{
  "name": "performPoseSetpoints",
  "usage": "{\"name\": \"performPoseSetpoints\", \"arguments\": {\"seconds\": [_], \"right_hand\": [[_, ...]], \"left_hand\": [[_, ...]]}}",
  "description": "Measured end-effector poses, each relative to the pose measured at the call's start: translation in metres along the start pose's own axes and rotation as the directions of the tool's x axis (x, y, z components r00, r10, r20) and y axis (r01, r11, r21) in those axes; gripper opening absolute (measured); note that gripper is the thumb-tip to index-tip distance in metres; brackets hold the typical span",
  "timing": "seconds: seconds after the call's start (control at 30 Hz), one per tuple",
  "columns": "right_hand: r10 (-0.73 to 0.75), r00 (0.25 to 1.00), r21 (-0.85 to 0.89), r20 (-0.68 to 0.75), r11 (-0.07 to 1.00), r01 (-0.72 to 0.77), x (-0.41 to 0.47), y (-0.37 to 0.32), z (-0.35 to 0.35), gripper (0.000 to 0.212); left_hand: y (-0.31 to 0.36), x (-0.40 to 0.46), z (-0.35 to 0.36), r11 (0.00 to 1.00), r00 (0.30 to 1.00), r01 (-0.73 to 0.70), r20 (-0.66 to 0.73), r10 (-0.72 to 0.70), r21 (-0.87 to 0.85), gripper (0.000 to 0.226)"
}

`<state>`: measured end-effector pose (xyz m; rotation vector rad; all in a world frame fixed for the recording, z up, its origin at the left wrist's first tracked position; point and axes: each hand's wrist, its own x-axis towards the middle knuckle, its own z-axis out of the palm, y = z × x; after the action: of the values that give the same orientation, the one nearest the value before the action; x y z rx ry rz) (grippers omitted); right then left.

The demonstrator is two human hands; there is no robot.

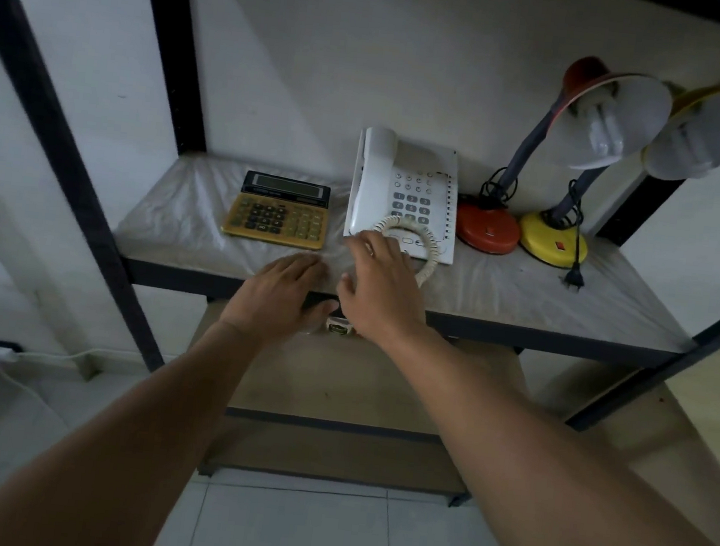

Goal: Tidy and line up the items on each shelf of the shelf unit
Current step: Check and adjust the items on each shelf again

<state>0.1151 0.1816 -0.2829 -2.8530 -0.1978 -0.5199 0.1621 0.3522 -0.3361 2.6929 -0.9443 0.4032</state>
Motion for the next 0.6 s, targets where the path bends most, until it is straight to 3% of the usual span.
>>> {"name": "performPoseSetpoints", "arguments": {"seconds": [0.17,0.27,0.43,0.6], "right_hand": [[-0.067,0.994,0.041,0.082,0.997,0.063,-0.005,-0.028,0.016,0.043],[-0.071,0.990,0.042,0.122,0.997,0.066,-0.008,-0.036,0.029,0.043],[0.069,0.990,0.042,0.122,0.996,-0.074,-0.010,-0.027,0.047,0.061],[0.066,0.996,-0.022,0.052,0.998,-0.065,-0.015,-0.015,0.062,0.060]], "left_hand": [[-0.021,-0.007,-0.019,0.999,0.999,0.043,0.019,-0.042,-0.025,0.042],[-0.032,-0.007,-0.025,0.992,0.990,0.124,-0.059,-0.125,-0.020,0.035],[-0.040,0.007,-0.024,0.882,0.875,0.466,-0.112,-0.471,-0.072,0.073],[-0.042,0.029,-0.018,0.824,0.822,0.564,-0.052,-0.567,-0.055,0.107]]}}
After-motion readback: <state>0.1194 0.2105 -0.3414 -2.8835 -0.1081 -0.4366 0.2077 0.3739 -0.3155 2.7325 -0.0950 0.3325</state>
